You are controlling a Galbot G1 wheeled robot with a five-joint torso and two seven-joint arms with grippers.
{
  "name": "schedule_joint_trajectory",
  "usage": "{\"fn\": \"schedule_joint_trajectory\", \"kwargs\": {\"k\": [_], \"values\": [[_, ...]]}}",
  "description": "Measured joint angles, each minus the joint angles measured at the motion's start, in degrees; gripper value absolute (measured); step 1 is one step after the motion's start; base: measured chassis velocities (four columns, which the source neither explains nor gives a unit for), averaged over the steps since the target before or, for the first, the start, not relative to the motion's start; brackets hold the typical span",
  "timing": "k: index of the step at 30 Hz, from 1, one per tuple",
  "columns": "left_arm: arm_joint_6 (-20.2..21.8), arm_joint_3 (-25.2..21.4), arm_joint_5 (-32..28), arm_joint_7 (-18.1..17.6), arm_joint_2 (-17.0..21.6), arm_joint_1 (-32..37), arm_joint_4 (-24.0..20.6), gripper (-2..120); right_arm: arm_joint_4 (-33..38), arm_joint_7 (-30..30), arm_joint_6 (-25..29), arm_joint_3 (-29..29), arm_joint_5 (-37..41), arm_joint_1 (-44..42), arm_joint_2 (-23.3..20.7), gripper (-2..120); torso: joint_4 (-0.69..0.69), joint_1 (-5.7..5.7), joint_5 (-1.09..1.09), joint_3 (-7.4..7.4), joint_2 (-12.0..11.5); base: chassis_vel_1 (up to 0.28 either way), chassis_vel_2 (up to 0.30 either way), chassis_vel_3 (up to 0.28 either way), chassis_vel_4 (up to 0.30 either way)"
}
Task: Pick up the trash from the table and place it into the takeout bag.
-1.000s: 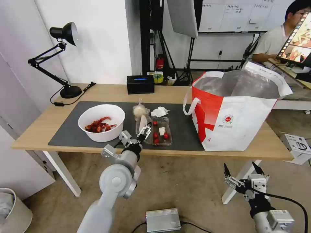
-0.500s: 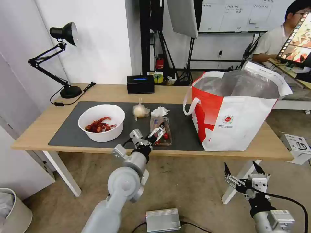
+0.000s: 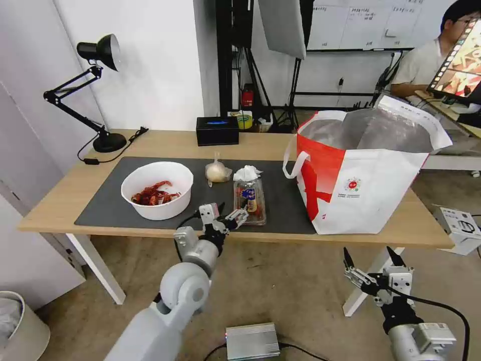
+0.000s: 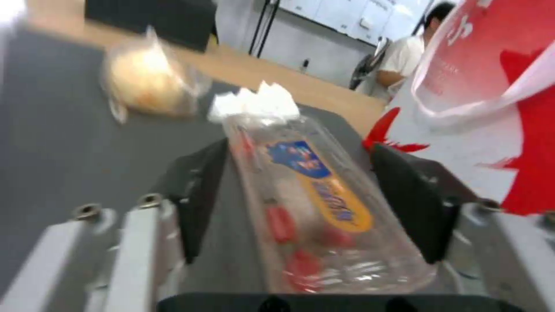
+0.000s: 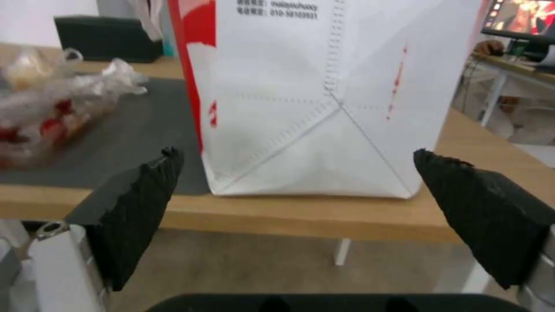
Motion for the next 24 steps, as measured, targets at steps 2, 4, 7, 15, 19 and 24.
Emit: {"fn": "schedule_joint_trajectory", "kwargs": {"k": [2, 4, 7, 15, 19, 24], "values": [[-0.5, 0.0, 2.3, 1.2, 1.3, -0.1, 0.2, 62, 0.0, -0.1, 0.0, -0.2, 0.7, 0.4, 0.0, 100, 0.0, 0.0, 0.0, 0.0, 0.0, 0.0, 0.0, 0.0, 0.0], [-1.1, 0.1, 5.5, 3.2, 3.1, -0.5, 0.4, 51, 0.0, -0.2, -0.1, -0.8, 2.6, 1.3, -0.3, 100, 0.0, 0.0, 0.0, 0.0, 0.0, 0.0, 0.0, 0.0, 0.0], [-1.7, 0.4, 7.9, 4.6, 4.2, -1.0, 0.7, 40, 0.0, -0.2, -0.4, -1.4, 4.7, 2.3, -0.8, 100, 0.0, 0.0, 0.0, 0.0, 0.0, 0.0, 0.0, 0.0, 0.0], [-3.6, 2.9, 15.9, 9.4, 6.1, -3.6, 2.3, 13, 0.1, 0.8, -3.0, -3.3, 10.8, 5.6, -2.2, 100, 0.0, 0.0, 0.0, 0.0, 0.0, 0.0, 0.0, 0.0, 0.0], [-4.2, 4.8, 19.4, 11.5, 7.2, -5.5, 3.4, 0, -0.1, 1.7, -4.2, -4.8, 13.3, 7.7, -2.7, 100, -0.01, 0.0, 0.0, 0.0, 0.0, 0.0, 0.0, 0.0, 0.0], [-5.5, 6.5, 23.5, 13.9, 9.1, -7.6, 5.0, 0, -1.0, 2.9, -5.5, -7.3, 16.7, 10.1, -2.9, 100, -0.01, 0.0, 0.0, 0.0, 0.0, 0.0, 0.0, 0.0, 0.0]]}}
